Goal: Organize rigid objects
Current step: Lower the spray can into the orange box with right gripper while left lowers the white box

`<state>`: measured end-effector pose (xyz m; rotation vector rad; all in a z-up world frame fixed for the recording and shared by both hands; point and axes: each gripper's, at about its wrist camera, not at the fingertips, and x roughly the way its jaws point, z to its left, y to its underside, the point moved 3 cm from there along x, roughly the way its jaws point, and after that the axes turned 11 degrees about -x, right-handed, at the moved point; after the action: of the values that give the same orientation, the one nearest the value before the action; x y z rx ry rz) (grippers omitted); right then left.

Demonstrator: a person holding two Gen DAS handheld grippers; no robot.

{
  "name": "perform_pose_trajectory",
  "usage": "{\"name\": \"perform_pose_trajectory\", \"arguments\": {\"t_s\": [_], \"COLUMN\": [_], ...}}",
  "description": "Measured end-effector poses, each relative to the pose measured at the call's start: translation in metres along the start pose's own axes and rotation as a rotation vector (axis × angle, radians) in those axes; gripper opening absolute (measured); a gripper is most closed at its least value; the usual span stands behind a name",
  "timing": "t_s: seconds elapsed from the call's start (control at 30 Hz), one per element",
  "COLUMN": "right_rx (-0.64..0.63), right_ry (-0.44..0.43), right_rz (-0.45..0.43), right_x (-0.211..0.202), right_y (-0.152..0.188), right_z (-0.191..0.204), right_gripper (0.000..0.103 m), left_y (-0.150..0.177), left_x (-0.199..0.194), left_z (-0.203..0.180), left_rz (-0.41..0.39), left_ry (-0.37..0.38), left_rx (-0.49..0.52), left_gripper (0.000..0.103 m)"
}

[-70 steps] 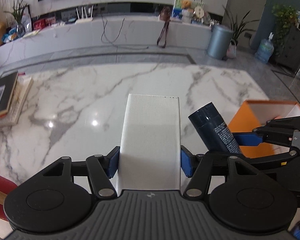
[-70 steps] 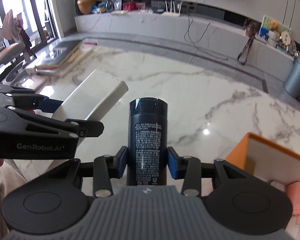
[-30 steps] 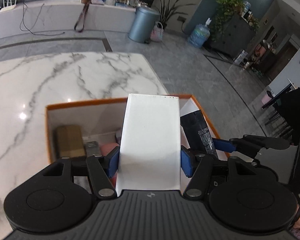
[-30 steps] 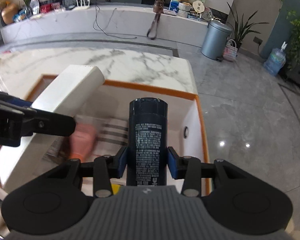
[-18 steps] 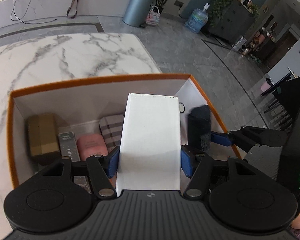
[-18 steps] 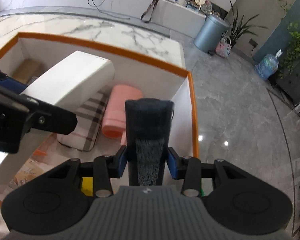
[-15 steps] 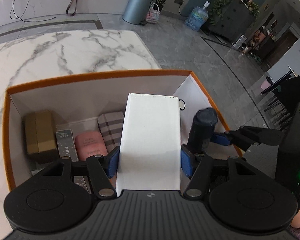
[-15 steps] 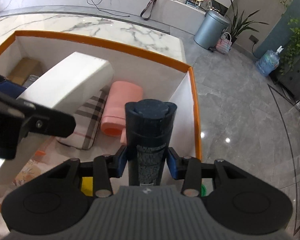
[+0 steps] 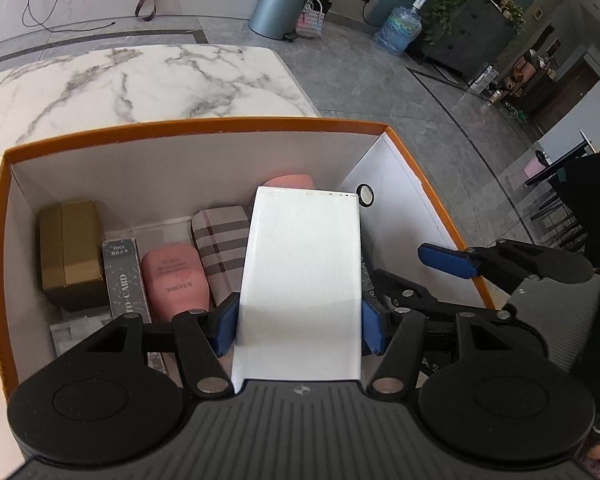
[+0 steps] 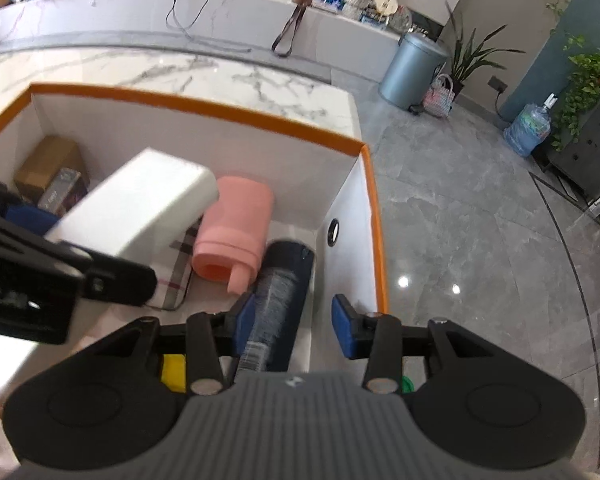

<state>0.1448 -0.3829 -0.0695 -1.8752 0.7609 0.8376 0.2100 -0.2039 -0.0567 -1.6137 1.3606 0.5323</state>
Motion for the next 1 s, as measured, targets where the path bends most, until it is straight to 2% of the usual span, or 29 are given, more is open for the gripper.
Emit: {"name": "perform_pose_trajectory", "arguments": {"t_s": [0.33,0.77,1.0], "right_rx": [0.021,0.032,0.021], "right_ry": [-0.005,-0.026,-0.023], "right_rz": [-0.032,-0.022,-0.027], "right_x": [-0.002,-0.001,-0.008], "right_y": [0.002,0.008,0.009], "right_z": [-0.001,0.002,0.005], "right_gripper": [0.045,0.048,0.057], "left_y": [0.003,0.006,0.009], "left_x": [0.015,0.028,0.023], "left_z": [0.000,0.007,0.008], "left_rz": [0.009,0.046,0.075], "left_ry": [0.000,-0.030,-0.027], "left_rx": [-0.085,-0.121,-0.112], "left_gripper": [0.070,0.069,0.081]}}
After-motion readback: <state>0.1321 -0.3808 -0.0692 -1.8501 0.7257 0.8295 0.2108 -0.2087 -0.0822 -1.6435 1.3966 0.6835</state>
